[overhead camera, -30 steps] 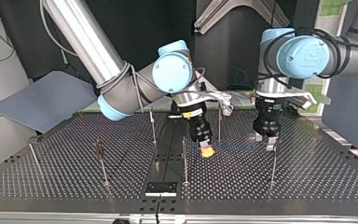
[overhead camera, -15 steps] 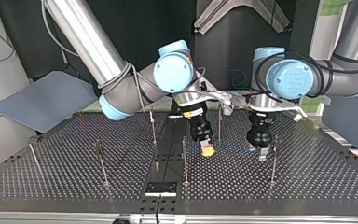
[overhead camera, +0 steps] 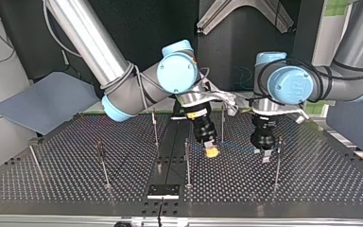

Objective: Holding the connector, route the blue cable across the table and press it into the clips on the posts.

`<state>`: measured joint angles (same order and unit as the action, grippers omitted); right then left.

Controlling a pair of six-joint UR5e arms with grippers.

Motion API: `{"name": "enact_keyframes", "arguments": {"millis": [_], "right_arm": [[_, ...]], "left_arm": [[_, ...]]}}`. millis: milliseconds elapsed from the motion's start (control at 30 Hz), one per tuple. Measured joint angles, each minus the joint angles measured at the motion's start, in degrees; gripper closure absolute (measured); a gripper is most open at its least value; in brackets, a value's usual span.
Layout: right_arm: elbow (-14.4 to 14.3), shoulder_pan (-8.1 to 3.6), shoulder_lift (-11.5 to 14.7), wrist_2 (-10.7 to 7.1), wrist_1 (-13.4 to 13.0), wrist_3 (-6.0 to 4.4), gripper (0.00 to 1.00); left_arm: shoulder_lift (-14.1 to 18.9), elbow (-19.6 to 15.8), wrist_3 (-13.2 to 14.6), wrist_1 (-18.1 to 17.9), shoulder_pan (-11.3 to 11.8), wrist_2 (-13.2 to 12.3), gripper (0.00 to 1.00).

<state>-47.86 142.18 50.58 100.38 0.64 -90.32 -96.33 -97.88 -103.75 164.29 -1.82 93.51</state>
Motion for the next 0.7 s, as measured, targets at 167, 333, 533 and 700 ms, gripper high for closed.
{"name": "enact_keyframes", "arguments": {"millis": [167, 333, 533, 700], "right_arm": [[0.0, 0.05, -0.1, 0.00, 0.1, -0.04, 1.00], [0.0, 0.05, -0.1, 0.00, 0.2, -0.05, 1.00], [0.0, -0.09, -0.1, -0.04, 0.4, -0.08, 1.00], [0.0, -0.07, -0.1, -0.03, 0.5, -0.85, 1.00]], "left_arm": [[0.0, 0.0, -0.1, 0.1, 0.0, 0.7, 0.84], [0.0, 0.0, -0.3, 0.2, -0.2, 0.8, 0.94], [-0.1, -0.2, -0.3, 0.7, -0.5, 1.0, 1.00], [0.0, -1.6, -0.3, 0.9, -0.8, 2.3, 1.00]]}}
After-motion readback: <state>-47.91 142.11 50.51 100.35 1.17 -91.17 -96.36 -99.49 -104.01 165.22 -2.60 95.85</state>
